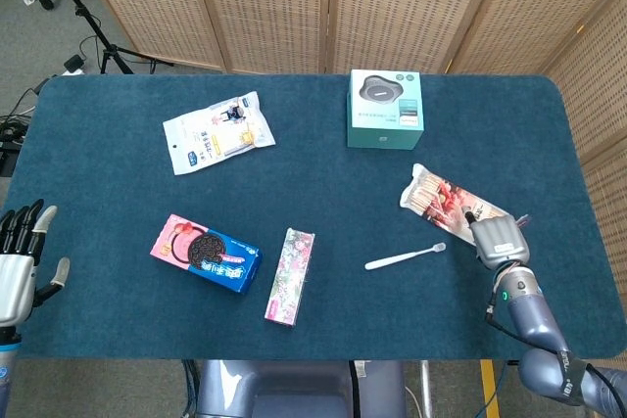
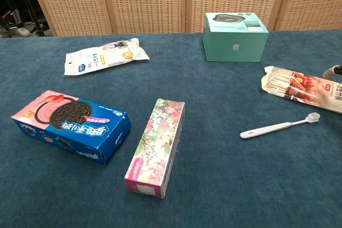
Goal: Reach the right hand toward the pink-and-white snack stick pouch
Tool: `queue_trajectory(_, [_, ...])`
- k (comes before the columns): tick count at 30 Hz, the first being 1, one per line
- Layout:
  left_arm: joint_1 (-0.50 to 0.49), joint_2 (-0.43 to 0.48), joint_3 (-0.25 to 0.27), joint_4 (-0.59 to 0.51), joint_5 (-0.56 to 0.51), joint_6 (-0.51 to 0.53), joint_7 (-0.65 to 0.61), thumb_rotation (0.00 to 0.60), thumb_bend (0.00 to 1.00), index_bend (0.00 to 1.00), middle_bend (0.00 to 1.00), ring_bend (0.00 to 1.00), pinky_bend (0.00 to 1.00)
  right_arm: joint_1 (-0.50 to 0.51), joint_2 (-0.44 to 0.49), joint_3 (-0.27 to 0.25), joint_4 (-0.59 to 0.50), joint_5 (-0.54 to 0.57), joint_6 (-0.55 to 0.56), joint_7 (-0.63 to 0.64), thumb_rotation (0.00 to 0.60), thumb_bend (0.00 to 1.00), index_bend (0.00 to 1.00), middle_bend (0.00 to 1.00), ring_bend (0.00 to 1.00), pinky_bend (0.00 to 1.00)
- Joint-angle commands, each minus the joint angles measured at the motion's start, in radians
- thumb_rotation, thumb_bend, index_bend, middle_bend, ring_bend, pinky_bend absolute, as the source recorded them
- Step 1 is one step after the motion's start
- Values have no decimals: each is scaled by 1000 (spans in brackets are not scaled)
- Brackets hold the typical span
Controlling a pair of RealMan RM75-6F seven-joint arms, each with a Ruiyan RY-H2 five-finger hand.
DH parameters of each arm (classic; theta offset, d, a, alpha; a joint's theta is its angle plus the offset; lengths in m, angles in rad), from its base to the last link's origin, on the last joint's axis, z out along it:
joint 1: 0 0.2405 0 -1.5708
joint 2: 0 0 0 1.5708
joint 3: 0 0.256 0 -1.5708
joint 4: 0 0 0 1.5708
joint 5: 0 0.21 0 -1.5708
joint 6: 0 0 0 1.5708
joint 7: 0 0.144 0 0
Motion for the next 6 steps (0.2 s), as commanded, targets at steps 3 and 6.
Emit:
queue_trajectory(3, [4, 1, -2, -2, -5, 3, 0, 600, 421, 0, 0, 0, 40, 13, -3, -15, -2, 4, -2, 5, 600, 1000, 12, 723, 814, 721])
queue_trajectory(6, [1, -2, 3, -2, 9, 4, 8, 600, 421, 0, 0, 0, 40, 17, -9, -32, 6, 13, -4, 2, 600, 1000, 12, 723, 814, 721])
